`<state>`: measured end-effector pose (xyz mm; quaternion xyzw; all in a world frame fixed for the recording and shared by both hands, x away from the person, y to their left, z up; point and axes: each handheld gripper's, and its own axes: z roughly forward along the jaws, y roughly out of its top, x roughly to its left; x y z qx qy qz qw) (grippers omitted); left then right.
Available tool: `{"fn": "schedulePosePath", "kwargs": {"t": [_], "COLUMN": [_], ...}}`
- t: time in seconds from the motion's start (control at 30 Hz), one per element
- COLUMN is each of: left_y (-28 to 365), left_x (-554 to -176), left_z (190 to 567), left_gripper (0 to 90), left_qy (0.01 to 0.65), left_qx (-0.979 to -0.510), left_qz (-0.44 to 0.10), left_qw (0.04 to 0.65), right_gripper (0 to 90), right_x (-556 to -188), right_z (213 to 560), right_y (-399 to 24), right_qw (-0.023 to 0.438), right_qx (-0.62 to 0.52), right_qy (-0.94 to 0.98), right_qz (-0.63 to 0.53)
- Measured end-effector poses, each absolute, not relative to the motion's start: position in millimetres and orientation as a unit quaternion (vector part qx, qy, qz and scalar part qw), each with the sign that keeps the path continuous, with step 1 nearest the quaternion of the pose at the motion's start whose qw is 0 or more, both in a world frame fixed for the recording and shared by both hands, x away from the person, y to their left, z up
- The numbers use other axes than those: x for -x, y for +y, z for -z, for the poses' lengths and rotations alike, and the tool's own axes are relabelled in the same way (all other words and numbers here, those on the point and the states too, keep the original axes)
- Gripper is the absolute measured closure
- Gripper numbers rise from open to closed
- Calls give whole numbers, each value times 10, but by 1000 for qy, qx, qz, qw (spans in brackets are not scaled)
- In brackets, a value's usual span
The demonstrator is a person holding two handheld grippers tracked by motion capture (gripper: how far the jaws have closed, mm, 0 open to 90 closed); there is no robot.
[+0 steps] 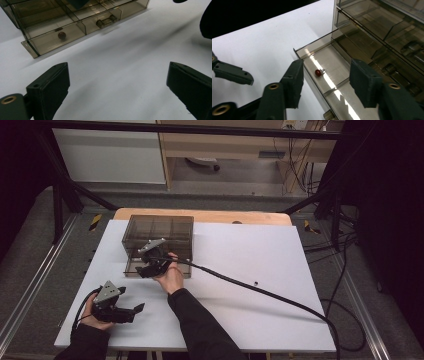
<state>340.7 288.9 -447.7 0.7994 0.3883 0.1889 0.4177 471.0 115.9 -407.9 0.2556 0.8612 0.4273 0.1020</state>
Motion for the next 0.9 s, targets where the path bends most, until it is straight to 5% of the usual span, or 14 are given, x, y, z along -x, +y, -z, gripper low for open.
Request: {"fn": "schedulePosePath", "kwargs": {"t": [0.9], "left_y": [2883], "left_x": [-3411], "left_z": [4484], "left_gripper": [48], "left_qy": [390], "left_qx": [-800], "left_qz": [-186], "left_qw": [417], "right_gripper": [72], "right_x": [-4418], "right_z": [3767], "right_y": [491], "right_qw": [134], "right_qx": [-292], "right_qy": [844], "right_qz": [-431]}}
